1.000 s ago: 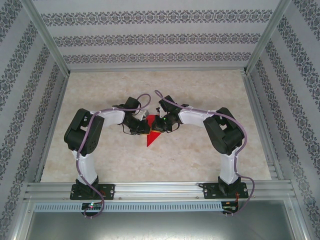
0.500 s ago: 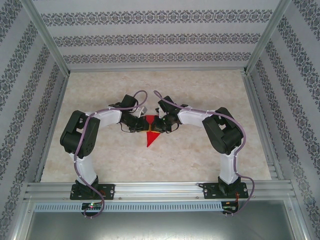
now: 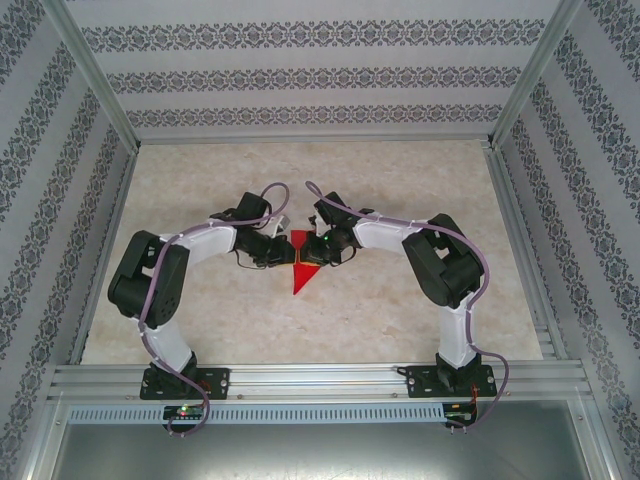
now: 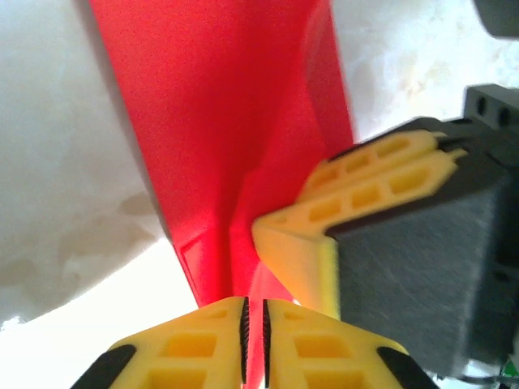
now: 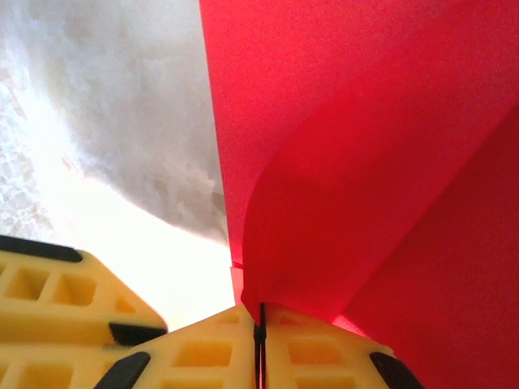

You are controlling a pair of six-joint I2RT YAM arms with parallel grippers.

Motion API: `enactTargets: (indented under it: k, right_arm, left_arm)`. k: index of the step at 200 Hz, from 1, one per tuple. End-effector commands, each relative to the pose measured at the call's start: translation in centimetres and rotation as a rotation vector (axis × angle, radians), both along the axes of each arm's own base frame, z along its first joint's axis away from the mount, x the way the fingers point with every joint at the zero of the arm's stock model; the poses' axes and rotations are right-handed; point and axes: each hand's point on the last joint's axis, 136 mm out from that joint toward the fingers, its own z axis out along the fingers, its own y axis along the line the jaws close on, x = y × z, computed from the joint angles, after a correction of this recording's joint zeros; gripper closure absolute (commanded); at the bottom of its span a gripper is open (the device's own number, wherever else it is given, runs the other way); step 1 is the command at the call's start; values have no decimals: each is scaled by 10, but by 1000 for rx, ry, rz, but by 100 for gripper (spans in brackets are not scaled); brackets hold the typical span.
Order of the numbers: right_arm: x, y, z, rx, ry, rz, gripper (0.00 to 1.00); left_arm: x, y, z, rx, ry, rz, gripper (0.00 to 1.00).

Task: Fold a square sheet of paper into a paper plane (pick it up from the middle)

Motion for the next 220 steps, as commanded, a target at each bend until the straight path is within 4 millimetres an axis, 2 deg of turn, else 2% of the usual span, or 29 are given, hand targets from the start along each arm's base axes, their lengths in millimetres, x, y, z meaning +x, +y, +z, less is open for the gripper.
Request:
enactTargets:
  k: [1, 20, 50, 119, 189, 220]
  right_arm:
    - [-2, 6, 2, 7, -4, 24, 90]
    - [-3, 7, 2, 8, -4, 26, 90]
    - [-5, 7, 3, 8, -2, 33, 89]
    - [-7, 5, 4, 8, -5, 34, 89]
    - [-9, 2, 5, 12, -6, 30, 89]
    - [-9, 1, 4, 11, -4, 26, 89]
  left_arm:
    - [-2, 0, 12, -59, -22, 31, 79]
    - [-7, -1, 16, -76, -27, 36, 77]
    - [-17, -3, 6, -75, -8, 21, 74]
    - [-23, -18, -10, -65, 14, -15, 76]
    - [-26, -6, -30, 29, 25, -15, 76]
    - [-26, -4, -30, 47, 19, -17, 74]
